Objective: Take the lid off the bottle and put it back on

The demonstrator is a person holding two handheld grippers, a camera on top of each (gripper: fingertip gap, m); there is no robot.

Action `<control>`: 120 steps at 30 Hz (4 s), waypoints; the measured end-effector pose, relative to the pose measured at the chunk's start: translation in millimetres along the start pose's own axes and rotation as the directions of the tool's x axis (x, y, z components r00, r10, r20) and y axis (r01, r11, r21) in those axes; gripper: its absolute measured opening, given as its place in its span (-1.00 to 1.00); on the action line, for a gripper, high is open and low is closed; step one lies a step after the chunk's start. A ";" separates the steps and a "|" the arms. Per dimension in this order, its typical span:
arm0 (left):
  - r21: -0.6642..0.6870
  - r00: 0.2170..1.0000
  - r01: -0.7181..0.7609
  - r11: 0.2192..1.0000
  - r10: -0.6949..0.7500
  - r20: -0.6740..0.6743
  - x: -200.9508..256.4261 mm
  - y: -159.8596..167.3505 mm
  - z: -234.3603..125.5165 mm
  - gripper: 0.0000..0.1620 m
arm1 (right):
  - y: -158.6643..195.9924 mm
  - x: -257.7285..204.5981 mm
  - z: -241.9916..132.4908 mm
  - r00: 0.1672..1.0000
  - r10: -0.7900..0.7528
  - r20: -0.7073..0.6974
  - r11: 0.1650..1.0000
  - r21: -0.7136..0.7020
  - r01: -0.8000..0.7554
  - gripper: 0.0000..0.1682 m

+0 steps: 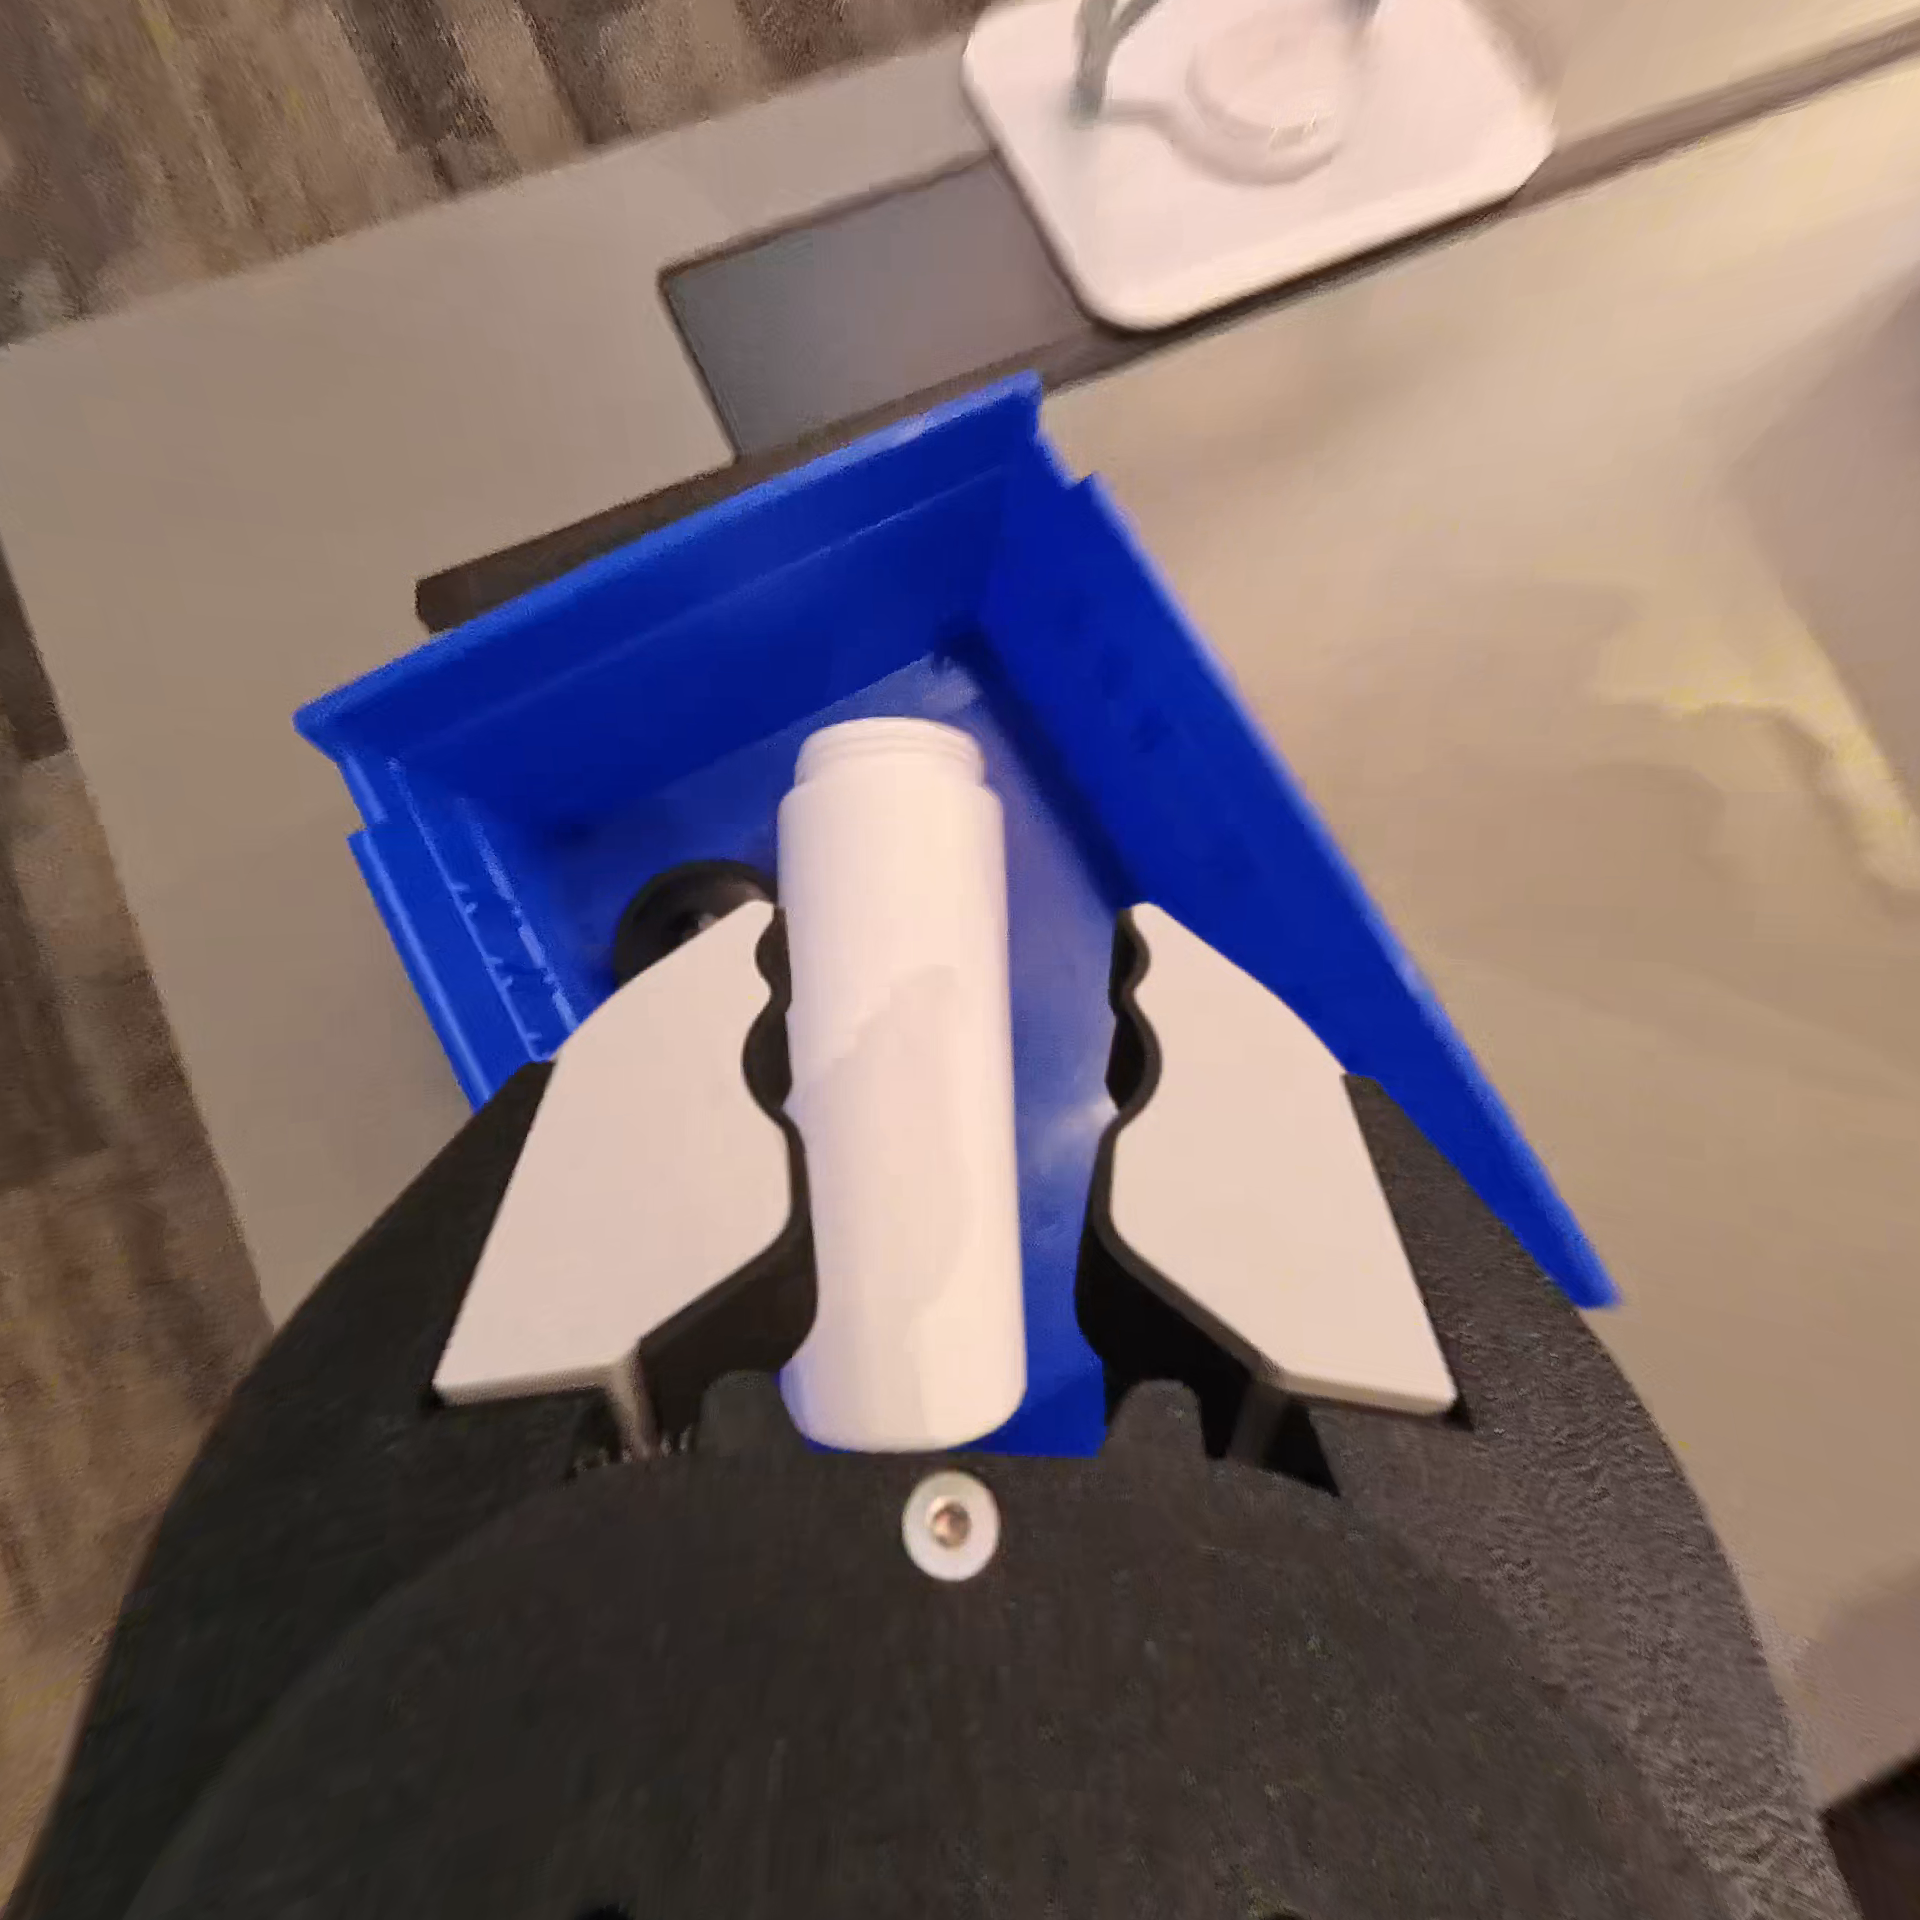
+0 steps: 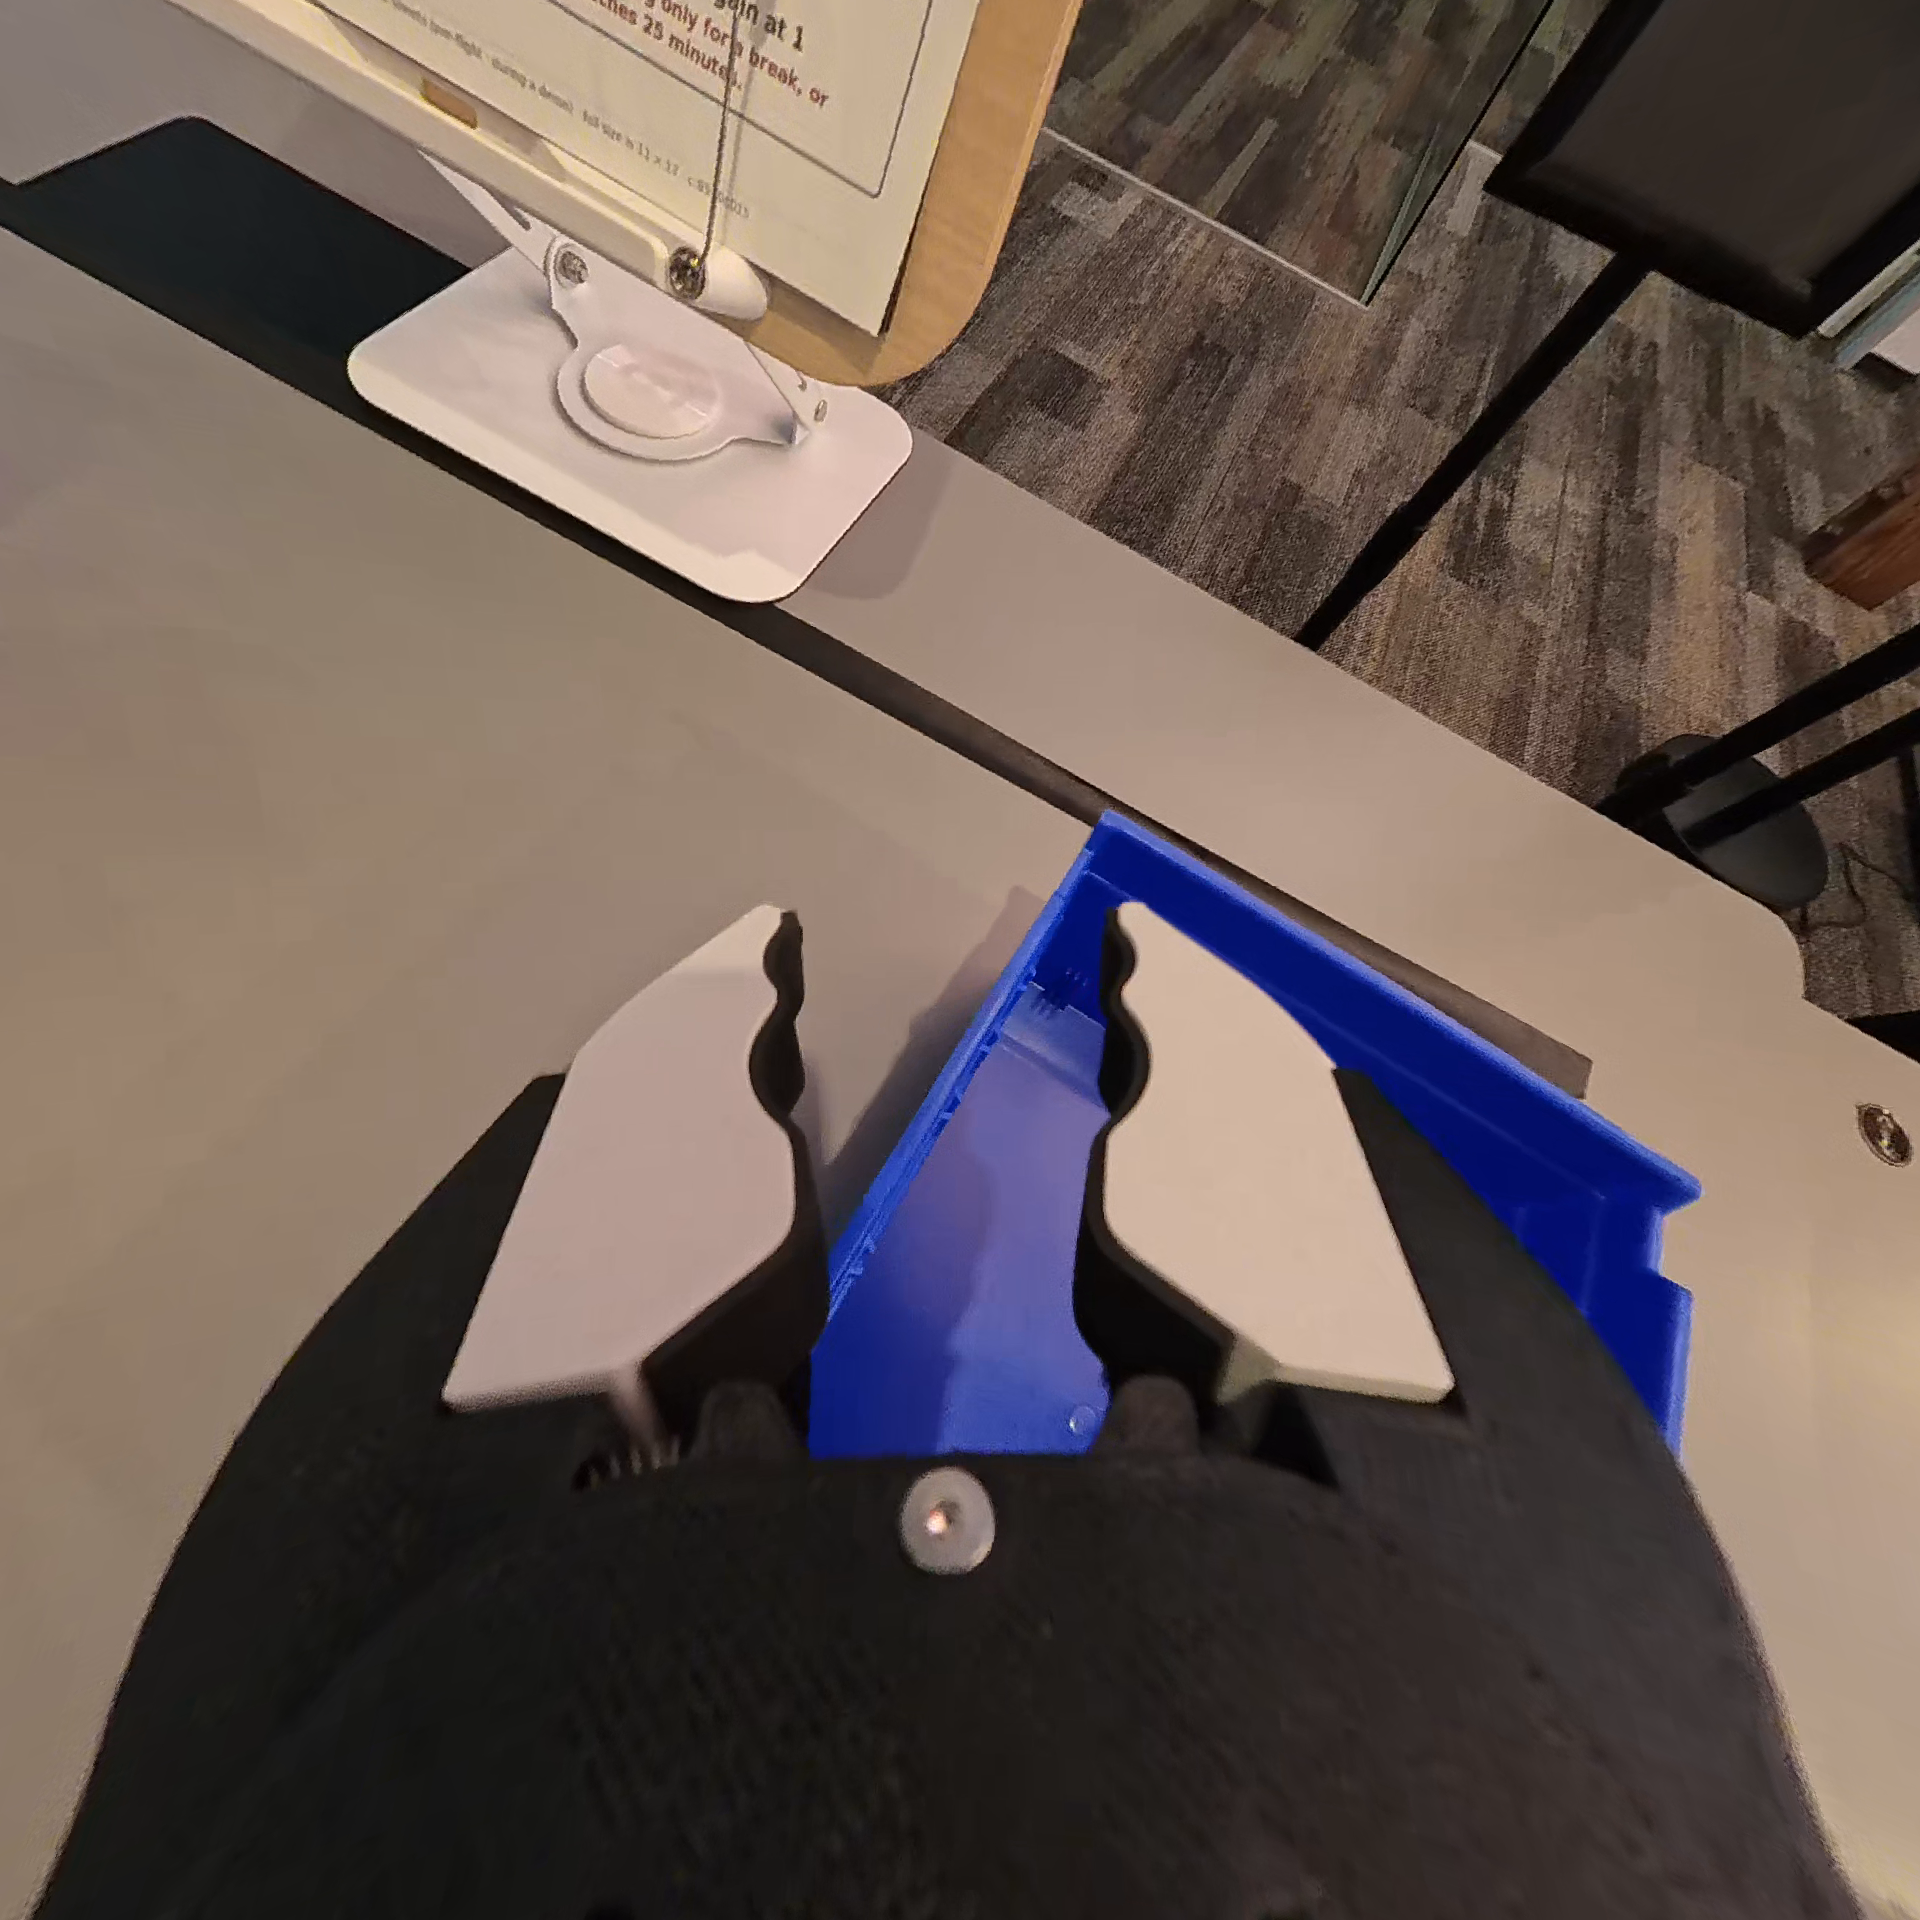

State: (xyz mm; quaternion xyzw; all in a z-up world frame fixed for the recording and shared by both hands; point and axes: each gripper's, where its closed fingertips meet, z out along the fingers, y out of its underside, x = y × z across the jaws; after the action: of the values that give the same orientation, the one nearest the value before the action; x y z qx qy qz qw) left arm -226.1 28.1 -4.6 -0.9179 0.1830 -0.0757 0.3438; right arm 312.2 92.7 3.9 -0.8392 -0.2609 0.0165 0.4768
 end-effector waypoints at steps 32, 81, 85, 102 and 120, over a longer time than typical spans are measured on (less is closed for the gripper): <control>-0.441 0.977 -0.020 0.897 0.111 0.182 -14.4 41.6 73.4 -0.07 | 28.5 -46.0 32.5 0.980 -0.086 0.179 0.983 -0.145 0.112 -0.33; 0.520 0.791 -0.267 0.811 0.493 -0.363 306.0 -63.6 108.4 -0.08 | -49.4 -101.4 -25.8 0.887 -0.218 0.407 0.935 0.347 0.070 -0.36; 0.549 0.778 -0.280 0.788 0.521 -0.351 310.9 -61.9 107.2 -0.08 | -48.9 -96.7 -27.7 0.889 -0.220 0.401 0.934 0.349 0.074 -0.37; 0.650 0.657 0.197 0.734 0.394 -0.644 300.0 -112.8 -49.4 0.15 | -53.5 -88.5 -37.5 0.896 -0.220 0.386 0.924 0.376 0.065 -0.36; -0.160 0.915 -0.028 0.987 0.090 0.393 -66.4 15.0 79.6 -0.17 | -36.0 -92.7 -19.8 0.890 -0.231 0.394 0.949 0.292 0.117 -0.36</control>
State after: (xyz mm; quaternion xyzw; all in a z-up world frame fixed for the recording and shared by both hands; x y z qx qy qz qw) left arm -270.4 91.5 -75.3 -0.9314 0.1420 0.1376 0.3055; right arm 222.5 49.7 23.4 -0.7187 -0.4283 0.1888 0.5142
